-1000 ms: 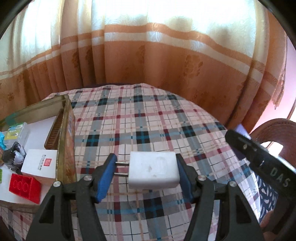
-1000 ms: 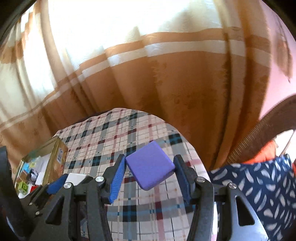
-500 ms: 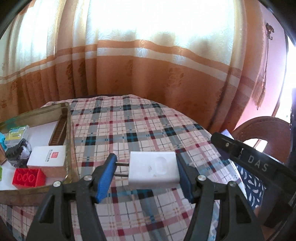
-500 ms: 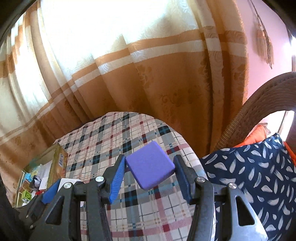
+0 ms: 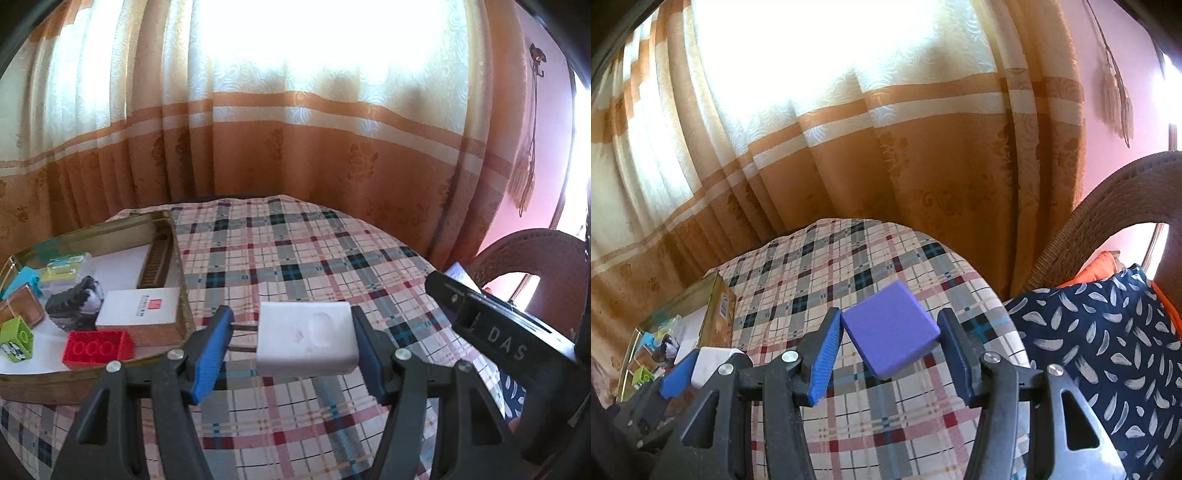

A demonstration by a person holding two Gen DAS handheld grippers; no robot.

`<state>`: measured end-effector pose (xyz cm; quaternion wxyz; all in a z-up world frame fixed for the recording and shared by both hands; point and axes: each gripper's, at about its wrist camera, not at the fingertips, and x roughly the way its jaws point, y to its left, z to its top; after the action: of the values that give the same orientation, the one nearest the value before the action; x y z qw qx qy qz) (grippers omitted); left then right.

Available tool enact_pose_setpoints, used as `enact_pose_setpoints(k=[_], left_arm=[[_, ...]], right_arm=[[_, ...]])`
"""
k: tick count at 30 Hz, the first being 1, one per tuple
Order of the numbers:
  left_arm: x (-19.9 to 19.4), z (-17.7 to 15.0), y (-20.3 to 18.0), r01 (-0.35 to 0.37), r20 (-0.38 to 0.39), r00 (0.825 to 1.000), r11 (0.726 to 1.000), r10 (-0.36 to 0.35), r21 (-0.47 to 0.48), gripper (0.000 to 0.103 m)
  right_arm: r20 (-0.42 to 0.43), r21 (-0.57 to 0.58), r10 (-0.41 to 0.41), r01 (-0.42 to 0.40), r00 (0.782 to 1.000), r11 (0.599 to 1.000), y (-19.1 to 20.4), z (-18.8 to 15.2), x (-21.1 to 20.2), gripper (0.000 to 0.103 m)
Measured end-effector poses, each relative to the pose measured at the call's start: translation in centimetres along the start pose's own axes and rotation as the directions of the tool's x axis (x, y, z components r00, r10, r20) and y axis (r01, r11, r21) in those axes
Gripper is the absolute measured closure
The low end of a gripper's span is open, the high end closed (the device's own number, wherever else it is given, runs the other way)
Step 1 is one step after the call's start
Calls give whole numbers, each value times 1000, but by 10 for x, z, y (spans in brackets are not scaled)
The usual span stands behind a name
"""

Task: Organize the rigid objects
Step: 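Carry charger over tin with left gripper while right gripper carries purple cube there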

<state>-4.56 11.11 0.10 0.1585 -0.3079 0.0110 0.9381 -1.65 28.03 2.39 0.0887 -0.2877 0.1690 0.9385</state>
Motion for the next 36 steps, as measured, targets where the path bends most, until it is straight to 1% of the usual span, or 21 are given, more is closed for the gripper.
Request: enact_pose_setpoints(k=[11, 22, 36], left_arm=[[-19, 4, 23, -18, 28, 999, 1000, 19, -22, 39], [-30, 5, 49, -43, 38, 998, 997, 45, -62, 39], [-47, 11, 92, -126, 63, 989, 986, 133, -107, 39]], right_arm=[[4, -49, 31, -30, 1000, 998, 34, -3, -7, 47], [5, -90, 61, -60, 998, 994, 64, -5, -12, 47], [-8, -140, 132, -132, 991, 981, 109, -9, -11, 47]])
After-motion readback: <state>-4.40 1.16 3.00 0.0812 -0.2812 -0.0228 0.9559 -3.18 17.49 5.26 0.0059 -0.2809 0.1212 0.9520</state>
